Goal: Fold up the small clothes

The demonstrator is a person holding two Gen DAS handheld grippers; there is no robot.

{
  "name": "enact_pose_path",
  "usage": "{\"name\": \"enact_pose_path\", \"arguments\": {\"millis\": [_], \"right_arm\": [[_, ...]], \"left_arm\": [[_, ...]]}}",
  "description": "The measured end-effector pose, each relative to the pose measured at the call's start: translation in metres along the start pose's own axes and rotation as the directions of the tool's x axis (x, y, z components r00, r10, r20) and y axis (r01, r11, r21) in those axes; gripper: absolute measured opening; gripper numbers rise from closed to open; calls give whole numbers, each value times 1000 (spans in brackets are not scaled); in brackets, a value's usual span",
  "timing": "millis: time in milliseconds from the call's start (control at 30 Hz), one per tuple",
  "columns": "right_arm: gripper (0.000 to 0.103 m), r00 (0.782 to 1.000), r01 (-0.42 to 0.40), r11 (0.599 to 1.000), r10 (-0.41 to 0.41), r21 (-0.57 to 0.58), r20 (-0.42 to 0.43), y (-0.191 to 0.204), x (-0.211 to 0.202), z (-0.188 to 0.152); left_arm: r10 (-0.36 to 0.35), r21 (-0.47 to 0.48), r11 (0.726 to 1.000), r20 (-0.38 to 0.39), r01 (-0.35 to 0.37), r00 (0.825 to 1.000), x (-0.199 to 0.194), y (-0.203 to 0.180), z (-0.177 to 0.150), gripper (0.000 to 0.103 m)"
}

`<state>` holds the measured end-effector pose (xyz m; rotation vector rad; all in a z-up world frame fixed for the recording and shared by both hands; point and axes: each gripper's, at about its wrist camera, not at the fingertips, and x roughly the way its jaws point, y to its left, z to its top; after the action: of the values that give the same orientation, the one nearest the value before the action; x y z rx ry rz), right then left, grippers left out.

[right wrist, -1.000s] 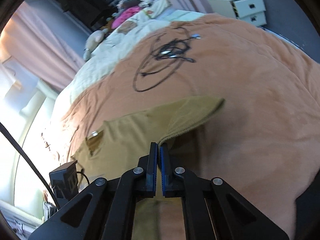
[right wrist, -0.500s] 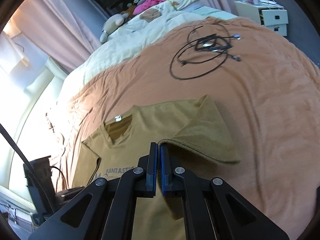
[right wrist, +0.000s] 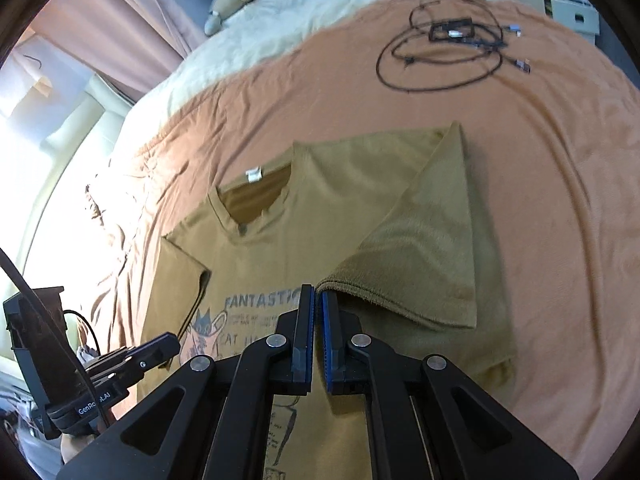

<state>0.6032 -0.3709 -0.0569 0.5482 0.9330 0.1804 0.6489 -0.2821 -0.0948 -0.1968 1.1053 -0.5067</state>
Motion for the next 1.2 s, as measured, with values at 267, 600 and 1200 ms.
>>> {"name": "enact_pose_path", "arguments": {"millis": [267,600,1200], "right_arm": [[57,998,33,999,-33,15,53,-21,-19,-8],[57,985,155,987,-159,51,67,-61,-34,-36],[18,994,107,988,-105,109,-23,-94,-2,-44]], "left_arm": [[5,36,999,-23,-4,1000,21,-23,0,34],[36,123,992,-72,-27,997,70,-61,3,36],[66,213,976,-94,-45,993,140,-80,10,4]]}}
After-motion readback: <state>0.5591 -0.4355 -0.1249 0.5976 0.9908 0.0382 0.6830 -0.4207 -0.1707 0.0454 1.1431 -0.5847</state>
